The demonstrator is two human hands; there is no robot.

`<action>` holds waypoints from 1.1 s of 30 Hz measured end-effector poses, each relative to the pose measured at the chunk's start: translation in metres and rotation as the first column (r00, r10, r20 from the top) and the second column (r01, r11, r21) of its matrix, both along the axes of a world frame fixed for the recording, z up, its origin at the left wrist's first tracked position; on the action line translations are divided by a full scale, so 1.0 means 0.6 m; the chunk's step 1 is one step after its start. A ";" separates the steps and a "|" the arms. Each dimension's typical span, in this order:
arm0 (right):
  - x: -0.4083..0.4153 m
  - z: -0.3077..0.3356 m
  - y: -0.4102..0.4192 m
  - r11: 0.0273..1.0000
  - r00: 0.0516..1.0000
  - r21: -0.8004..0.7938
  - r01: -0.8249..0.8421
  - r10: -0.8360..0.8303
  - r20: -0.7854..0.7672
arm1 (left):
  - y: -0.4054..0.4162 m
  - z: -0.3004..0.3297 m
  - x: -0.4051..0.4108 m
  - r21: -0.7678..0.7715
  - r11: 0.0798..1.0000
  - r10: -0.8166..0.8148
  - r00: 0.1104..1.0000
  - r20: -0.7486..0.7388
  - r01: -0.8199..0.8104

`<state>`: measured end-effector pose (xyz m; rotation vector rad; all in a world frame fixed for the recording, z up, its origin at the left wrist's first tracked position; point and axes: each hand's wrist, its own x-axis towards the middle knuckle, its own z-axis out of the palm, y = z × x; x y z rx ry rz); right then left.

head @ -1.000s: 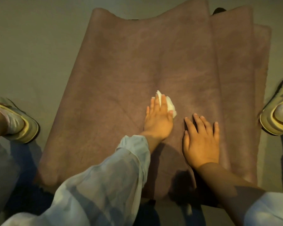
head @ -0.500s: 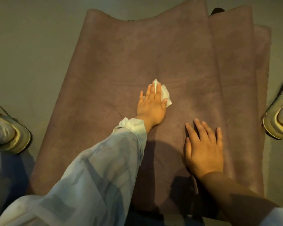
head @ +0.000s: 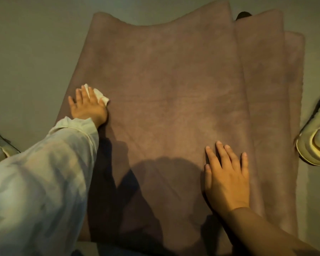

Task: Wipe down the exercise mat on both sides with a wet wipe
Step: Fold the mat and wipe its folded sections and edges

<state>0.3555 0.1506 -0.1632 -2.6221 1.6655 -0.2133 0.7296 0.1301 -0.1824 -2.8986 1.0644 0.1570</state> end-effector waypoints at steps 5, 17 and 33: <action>-0.001 -0.006 -0.003 1.000 1.000 0.004 -0.002 0.002 0.021 | -0.088 0.001 -0.024 -0.037 0.999 -0.020 0.988 -0.156 0.014; -0.002 0.001 -0.006 1.000 1.000 0.024 0.008 -0.008 0.019 | -0.154 0.021 -0.271 -0.310 0.789 -0.614 0.660 -0.434 0.530; -0.003 -0.005 -0.007 1.000 1.000 0.019 0.005 -0.005 -0.010 | -0.170 0.003 -0.223 -0.067 0.536 -0.841 0.525 -0.134 0.842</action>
